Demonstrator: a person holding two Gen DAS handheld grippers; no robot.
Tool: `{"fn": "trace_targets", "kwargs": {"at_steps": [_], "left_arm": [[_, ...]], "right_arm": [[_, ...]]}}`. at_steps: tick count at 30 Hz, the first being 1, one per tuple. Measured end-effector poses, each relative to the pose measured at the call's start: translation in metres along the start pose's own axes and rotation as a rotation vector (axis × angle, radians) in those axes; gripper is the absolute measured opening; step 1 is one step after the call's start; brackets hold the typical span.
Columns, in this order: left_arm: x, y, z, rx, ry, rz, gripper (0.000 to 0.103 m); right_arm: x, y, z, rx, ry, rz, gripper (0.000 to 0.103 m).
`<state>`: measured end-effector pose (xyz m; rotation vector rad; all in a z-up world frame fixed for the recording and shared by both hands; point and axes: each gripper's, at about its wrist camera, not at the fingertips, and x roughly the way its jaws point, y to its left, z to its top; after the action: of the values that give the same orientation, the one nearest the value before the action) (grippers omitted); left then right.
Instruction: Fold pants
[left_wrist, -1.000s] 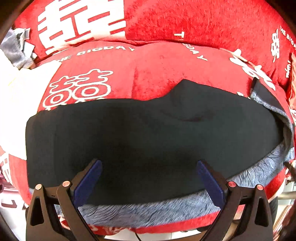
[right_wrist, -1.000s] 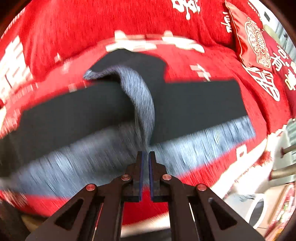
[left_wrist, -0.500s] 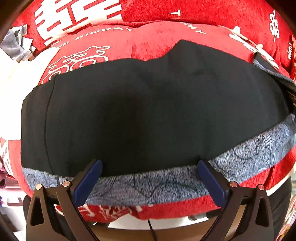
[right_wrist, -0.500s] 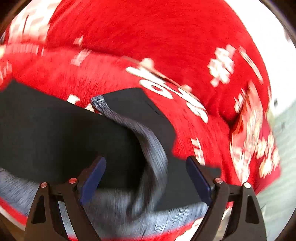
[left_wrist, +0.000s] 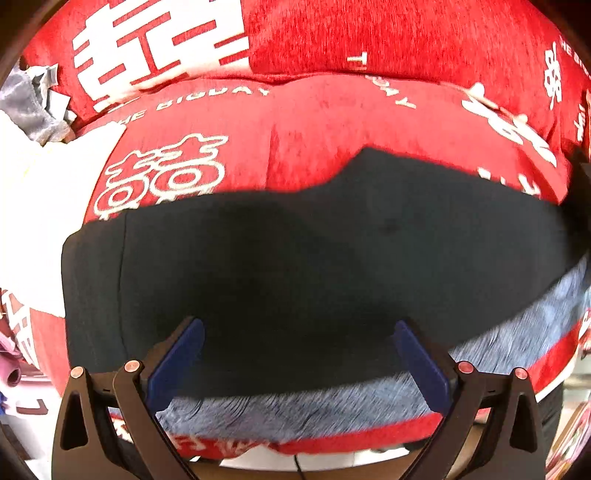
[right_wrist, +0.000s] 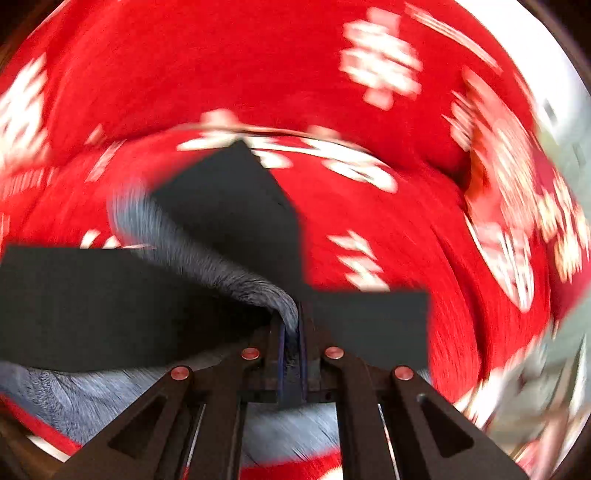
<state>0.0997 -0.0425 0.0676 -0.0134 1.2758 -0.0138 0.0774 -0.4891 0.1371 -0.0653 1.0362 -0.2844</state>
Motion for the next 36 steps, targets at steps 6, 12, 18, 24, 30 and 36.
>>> {"fn": "trace_targets", "kwargs": {"at_steps": [6,12,18,24,30,36], "left_arm": [[0.033,-0.035,-0.013,0.067,0.089,-0.007,0.103],[0.026,-0.027,-0.018,0.072,0.074,0.000,0.103],[0.028,0.000,-0.012,-0.052,0.083,0.000,0.103],[0.032,-0.021,-0.023,-0.010,0.079,0.025,0.103],[0.030,-0.024,-0.021,-0.014,0.079,-0.009,0.103],[0.032,-0.029,0.014,-0.043,0.037,0.064,0.103]], "right_arm": [[0.019,-0.072,-0.060,0.275,0.059,0.157,0.007],[0.038,-0.097,-0.079,0.441,-0.034,0.319,0.036],[0.052,-0.115,-0.077,0.600,-0.112,0.436,0.053],[0.015,-0.116,-0.066,0.578,-0.177,0.348,0.006],[0.024,-0.099,-0.077,0.481,-0.072,0.185,0.007],[0.043,-0.114,-0.079,0.549,-0.007,0.091,0.081]]}}
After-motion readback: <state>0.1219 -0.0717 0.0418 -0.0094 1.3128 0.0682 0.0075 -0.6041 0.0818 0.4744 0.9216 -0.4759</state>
